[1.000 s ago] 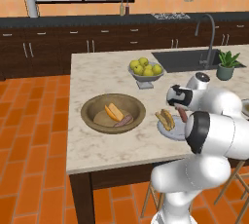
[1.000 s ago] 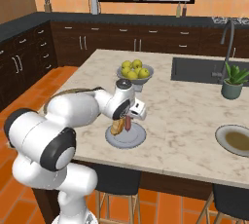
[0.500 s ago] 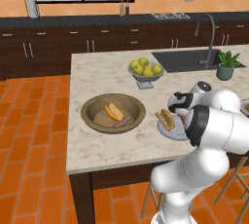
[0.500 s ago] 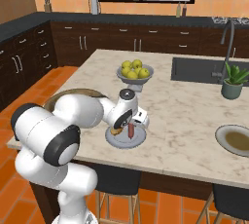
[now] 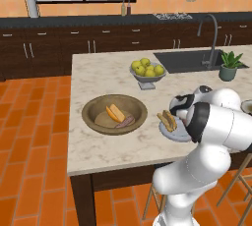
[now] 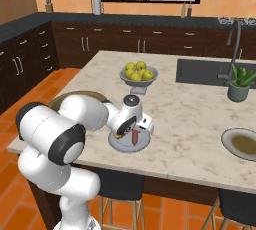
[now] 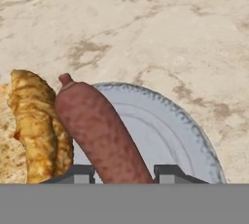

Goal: Place one bun and one sausage from the bowl on each plate.

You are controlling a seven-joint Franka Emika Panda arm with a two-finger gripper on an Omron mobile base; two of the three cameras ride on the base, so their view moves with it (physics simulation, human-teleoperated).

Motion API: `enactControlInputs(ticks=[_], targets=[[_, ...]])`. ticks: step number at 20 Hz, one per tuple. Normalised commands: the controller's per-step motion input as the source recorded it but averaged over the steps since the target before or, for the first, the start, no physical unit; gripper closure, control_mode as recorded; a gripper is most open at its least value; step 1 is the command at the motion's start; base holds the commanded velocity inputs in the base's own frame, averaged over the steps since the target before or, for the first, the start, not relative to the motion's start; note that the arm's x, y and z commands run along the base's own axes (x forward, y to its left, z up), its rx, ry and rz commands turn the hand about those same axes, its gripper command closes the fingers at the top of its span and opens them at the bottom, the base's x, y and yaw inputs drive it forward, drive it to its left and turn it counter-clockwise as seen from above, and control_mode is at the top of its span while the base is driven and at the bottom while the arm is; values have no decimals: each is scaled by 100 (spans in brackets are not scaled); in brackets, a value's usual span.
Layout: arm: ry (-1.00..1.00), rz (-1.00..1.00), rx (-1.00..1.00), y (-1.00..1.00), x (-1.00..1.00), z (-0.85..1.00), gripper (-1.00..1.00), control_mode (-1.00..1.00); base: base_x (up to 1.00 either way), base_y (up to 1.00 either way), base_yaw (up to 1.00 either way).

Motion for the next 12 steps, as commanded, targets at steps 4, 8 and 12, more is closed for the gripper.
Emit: enactControlInputs(ticks=[4, 8, 12], targets=[[0, 0, 0, 0, 0, 0, 100, -100, 0, 0, 0], [0, 0, 0, 0, 0, 0, -100, -100, 0, 0, 0], [0, 0, 0, 0, 0, 0, -100, -100, 0, 0, 0]])
